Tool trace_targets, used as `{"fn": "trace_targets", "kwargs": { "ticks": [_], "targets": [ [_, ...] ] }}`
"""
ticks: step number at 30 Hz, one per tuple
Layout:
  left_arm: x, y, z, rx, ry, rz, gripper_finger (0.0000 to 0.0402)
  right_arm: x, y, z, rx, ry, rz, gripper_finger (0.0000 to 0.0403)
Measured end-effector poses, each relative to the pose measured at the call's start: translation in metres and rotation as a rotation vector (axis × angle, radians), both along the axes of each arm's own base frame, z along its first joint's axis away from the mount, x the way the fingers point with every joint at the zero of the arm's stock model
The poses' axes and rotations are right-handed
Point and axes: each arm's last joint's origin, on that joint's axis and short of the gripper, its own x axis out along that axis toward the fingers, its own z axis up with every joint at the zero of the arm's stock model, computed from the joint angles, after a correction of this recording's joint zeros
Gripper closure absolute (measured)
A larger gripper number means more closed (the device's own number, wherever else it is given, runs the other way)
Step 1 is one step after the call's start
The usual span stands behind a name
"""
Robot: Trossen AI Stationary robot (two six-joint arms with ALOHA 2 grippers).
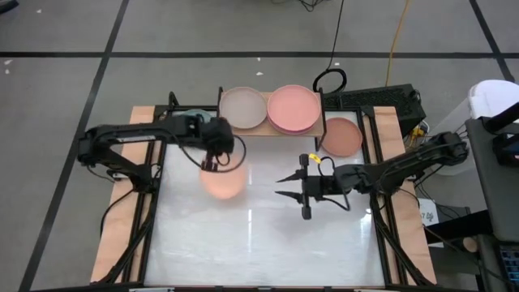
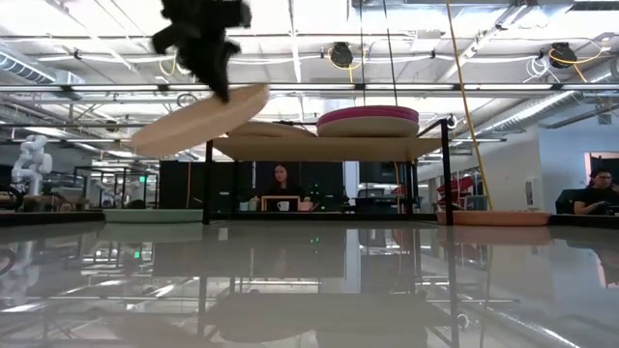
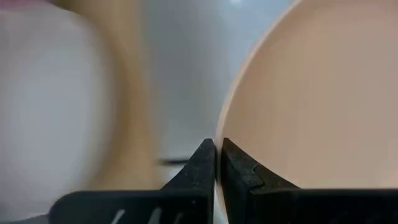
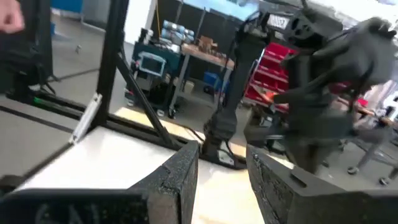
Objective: Place and stack plates onto a shelf
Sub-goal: Stack the light orange plate on top of the gray plate on the shelf
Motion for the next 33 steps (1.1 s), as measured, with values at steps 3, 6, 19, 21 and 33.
{"fn": "trace_targets", "kwargs": {
  "ticks": [3, 6, 19, 21, 33],
  "targets": [
    [-0.004, 0.011, 0.033, 0.103, -0.09, 0.071, 0.0392, -0.006, 0.004, 0.006, 0.001, -0.023, 0.019, 0.0283],
    [-0.006, 0.029, 0.067, 0.168, -0.208, 0.145, 0.0392, -0.009, 0.007, 0.008, -0.006, -0.031, 0.032, 0.0283],
    [-0.027, 0.13, 0.117, 0.099, -0.612, 0.519, 0.0392, -0.008, 0.007, 0.008, -0.018, -0.03, 0.033, 0.0283],
    [-0.026, 0.144, 0.111, 0.02, -0.613, 0.539, 0.0392, -0.008, 0.007, 0.008, -0.017, -0.03, 0.033, 0.0283],
    [-0.015, 0.183, 0.059, -0.157, -0.429, 0.645, 0.0392, -0.008, 0.007, 0.007, -0.015, -0.022, 0.033, 0.0283]
  ]
}}
